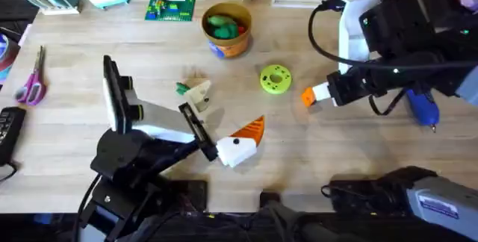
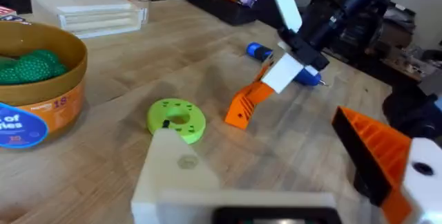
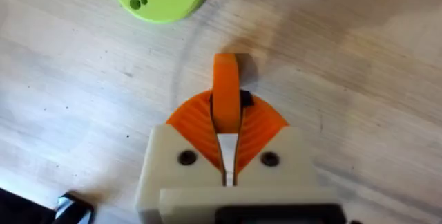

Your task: Pick up the gripper from the table and insert it into the empty holder that is missing its gripper. Then pick up a screw, insert it into the mounting hole, and use the screwdriver to tighten it. Finally, clean up the table by picking up the vegetable and placing it into the bucket.

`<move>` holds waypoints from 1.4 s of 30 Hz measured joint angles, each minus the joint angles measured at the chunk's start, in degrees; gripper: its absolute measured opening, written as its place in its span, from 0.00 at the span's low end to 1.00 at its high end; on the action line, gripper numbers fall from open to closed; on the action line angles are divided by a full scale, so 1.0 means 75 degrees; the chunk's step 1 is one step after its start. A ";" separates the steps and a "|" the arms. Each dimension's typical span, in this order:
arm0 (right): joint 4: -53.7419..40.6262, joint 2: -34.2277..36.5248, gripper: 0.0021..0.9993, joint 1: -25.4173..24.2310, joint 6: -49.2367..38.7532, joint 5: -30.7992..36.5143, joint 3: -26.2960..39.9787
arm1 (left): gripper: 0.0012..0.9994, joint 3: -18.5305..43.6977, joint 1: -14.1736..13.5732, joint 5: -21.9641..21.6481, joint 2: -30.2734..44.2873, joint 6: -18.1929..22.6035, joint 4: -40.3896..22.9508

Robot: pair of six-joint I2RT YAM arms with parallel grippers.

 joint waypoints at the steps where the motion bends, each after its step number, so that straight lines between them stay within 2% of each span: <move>1: -0.0010 -0.0003 0.02 0.0003 -0.0001 -0.0001 0.0003 | 0.99 0.0000 0.0000 0.0000 0.0000 -0.0003 0.0002; 8: -0.0136 -0.0308 0.01 0.0003 -0.0001 0.0000 0.0450 | 0.99 0.0000 0.0000 0.0000 0.0001 0.0000 0.0000; 14: 0.0000 -0.1304 0.01 0.0000 0.0006 -0.0001 0.1542 | 0.99 0.0000 0.0000 0.0000 0.0000 0.0000 0.0002; 17: 0.0368 -0.1840 0.01 -0.0072 0.0326 -0.0161 0.1722 | 0.99 0.0000 0.0000 0.0000 0.0000 0.0000 0.0000; 21: 0.1546 -0.1773 0.01 -0.0230 0.1159 -0.1421 0.1238 | 0.99 -0.0003 0.0000 0.0000 0.0000 0.0000 0.0000; 26: 0.2940 -0.0444 0.01 -0.0236 0.2541 -0.3882 0.0666 | 0.99 -0.0003 0.0000 0.0000 0.0000 0.0000 0.0000; 34: 0.3426 0.0975 0.01 -0.0229 0.4120 -0.6792 0.0635 | 0.99 0.0000 0.0000 0.0000 0.0000 0.0306 0.0000; 37: 0.3477 0.1427 0.01 -0.0174 0.4459 -0.7530 0.0635 | 0.99 0.0000 0.0000 0.0000 0.0000 0.0527 0.0000; 42: 0.3494 0.1813 0.01 0.0181 0.4728 -0.8115 0.0635 | 0.99 0.0000 0.0000 0.0000 0.0000 0.0653 0.0000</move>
